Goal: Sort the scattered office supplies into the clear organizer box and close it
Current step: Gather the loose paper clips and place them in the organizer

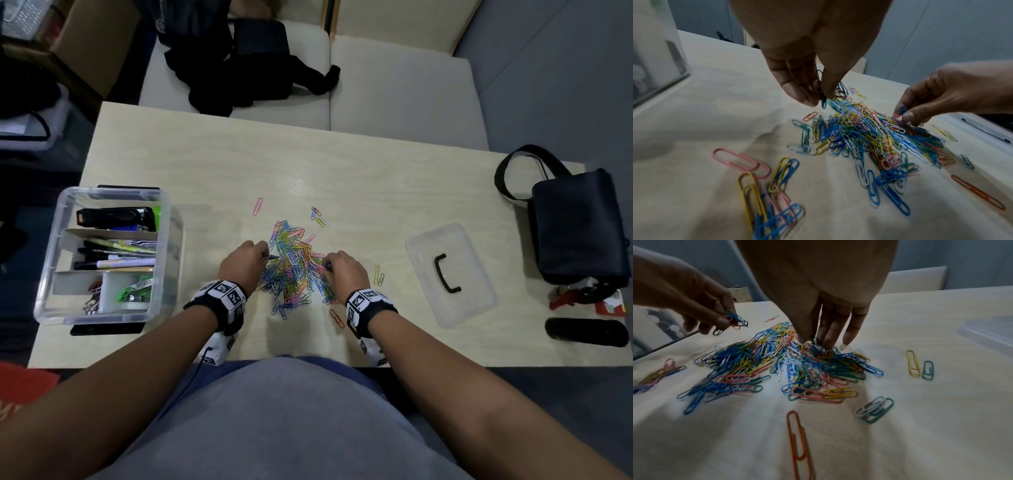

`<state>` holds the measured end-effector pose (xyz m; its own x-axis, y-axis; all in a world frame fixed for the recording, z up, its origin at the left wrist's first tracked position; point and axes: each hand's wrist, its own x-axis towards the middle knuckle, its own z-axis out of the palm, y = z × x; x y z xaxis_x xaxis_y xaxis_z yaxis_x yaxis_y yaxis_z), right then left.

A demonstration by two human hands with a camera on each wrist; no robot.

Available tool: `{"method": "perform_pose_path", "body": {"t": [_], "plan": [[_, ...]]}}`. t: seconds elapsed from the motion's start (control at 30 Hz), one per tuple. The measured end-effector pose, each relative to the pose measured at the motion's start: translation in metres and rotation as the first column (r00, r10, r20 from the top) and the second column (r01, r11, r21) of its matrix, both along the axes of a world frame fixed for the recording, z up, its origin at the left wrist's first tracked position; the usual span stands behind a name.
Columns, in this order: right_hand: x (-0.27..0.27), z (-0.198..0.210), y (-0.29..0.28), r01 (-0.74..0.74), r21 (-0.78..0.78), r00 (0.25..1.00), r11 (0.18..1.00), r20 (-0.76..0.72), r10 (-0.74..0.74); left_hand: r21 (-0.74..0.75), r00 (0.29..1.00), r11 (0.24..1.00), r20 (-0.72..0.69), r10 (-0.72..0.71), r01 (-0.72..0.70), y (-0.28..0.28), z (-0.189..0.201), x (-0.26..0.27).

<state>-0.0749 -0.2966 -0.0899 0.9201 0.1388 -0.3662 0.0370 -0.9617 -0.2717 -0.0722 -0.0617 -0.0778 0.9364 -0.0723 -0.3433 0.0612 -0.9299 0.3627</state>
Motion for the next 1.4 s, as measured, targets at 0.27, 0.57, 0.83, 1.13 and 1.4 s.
{"method": "perform_pose_path", "body": {"t": [0.27,0.57,0.83,1.13,1.4], "plan": [[-0.001,-0.004,0.013,-0.02,-0.053,1.0,0.998,-0.006,0.02,-0.036,0.998,0.999,0.053,0.03,-0.028,0.005,0.017,-0.008],[0.002,0.01,-0.003,0.113,0.019,0.993,0.993,0.041,-0.114,-0.042,0.997,0.999,0.069,0.037,-0.034,0.004,0.022,-0.011],[-0.003,0.015,-0.005,0.237,0.156,0.967,0.959,0.052,-0.248,-0.085,0.996,0.996,0.08,0.046,-0.039,0.001,0.026,-0.021],[-0.005,0.026,0.012,0.238,0.328,0.957,0.914,0.082,-0.279,-0.137,0.99,0.987,0.109,0.095,-0.079,0.018,0.04,-0.031],[0.011,0.065,0.09,0.088,0.541,0.975,0.837,0.123,-0.183,-0.224,0.961,0.961,0.182,0.207,-0.165,0.053,0.057,-0.04]]}}
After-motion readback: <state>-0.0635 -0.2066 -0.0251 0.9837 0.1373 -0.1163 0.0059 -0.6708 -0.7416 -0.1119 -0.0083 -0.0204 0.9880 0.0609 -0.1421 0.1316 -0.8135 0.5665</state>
